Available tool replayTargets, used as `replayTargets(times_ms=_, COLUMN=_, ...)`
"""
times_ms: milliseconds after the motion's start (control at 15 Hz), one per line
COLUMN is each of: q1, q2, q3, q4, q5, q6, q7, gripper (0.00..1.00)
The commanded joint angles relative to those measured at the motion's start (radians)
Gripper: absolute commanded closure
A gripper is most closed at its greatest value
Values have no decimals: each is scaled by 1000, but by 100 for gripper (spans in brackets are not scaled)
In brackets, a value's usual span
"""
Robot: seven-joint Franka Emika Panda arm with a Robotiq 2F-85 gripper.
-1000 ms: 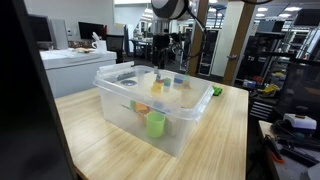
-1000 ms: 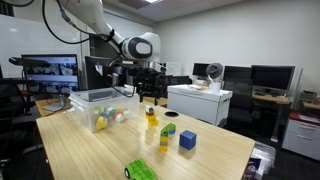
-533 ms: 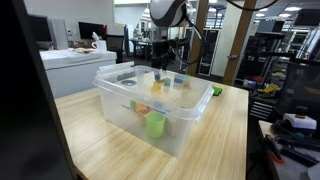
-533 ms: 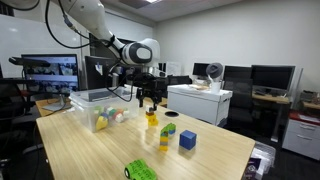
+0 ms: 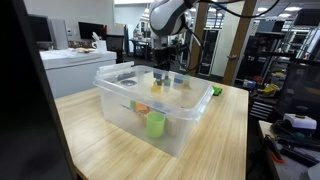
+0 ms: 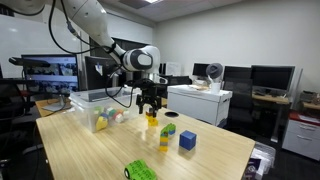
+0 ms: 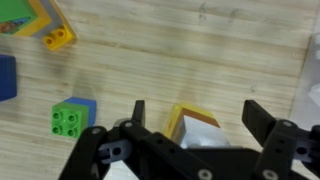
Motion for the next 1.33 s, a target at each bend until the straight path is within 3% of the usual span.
replayTargets(times_ms=0, q1=2, q2=-4, q3=-4, q4=-18, q5=-30, q6=19, q7=26, gripper=29)
replayTargets(times_ms=67, q1=1, q2=-4, q3=-3, q4=-19, q5=-29, q6=24, q7=21, gripper=29)
replayTargets(times_ms=600, q1=-5, q2=-8, q3=4, q4=-24, q5=-24, q6=48, q7=-2, gripper=87)
replayTargets(times_ms=933, q1=-22, q2=-75, q3=26, q4=-10, q5=8, q6=27, q7=-55, gripper=88)
replayTargets(times_ms=1267, q1=-39, q2=-251, q3=71, q4=-33, q5=88, q6=124, q7=-171, gripper=88)
